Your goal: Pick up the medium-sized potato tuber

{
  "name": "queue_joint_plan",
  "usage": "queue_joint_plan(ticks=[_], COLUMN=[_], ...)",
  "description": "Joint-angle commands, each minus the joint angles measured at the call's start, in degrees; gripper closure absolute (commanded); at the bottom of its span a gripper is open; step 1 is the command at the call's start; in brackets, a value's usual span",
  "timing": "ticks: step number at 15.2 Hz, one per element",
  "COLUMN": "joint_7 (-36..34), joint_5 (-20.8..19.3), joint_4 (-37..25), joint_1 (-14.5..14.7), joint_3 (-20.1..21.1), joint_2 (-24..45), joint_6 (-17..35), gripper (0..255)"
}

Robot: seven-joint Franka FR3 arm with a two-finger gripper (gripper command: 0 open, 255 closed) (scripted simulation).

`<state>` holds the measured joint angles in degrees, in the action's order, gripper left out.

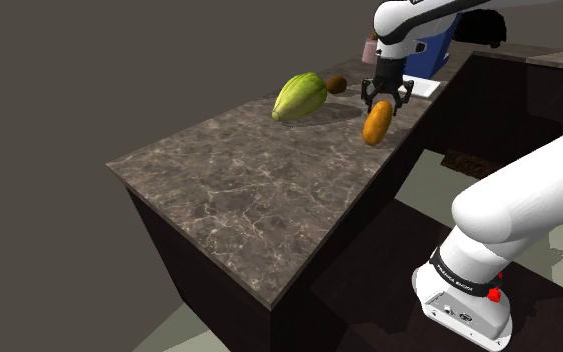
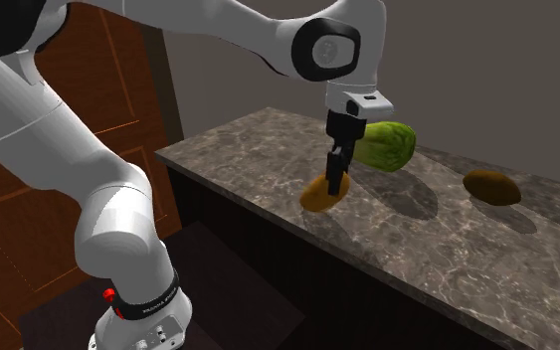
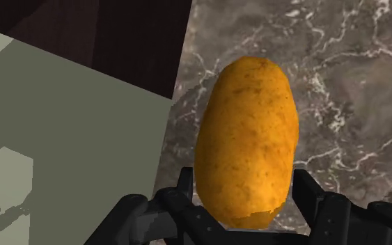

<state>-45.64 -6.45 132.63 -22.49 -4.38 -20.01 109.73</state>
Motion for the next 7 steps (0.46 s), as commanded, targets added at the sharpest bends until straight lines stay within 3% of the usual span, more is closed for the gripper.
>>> queue_joint_plan(ticks=[1,7], joint_7=[0.1,0.3], joint_5=[0.1,0.2], joint_4=[-1.2,-4.0], joint_1=[0.0,0.1], joint_3=[0.1,0.2], joint_2=[-0.3,-0.9], joint_6=[-1.6,-4.8], gripper=[255,255])
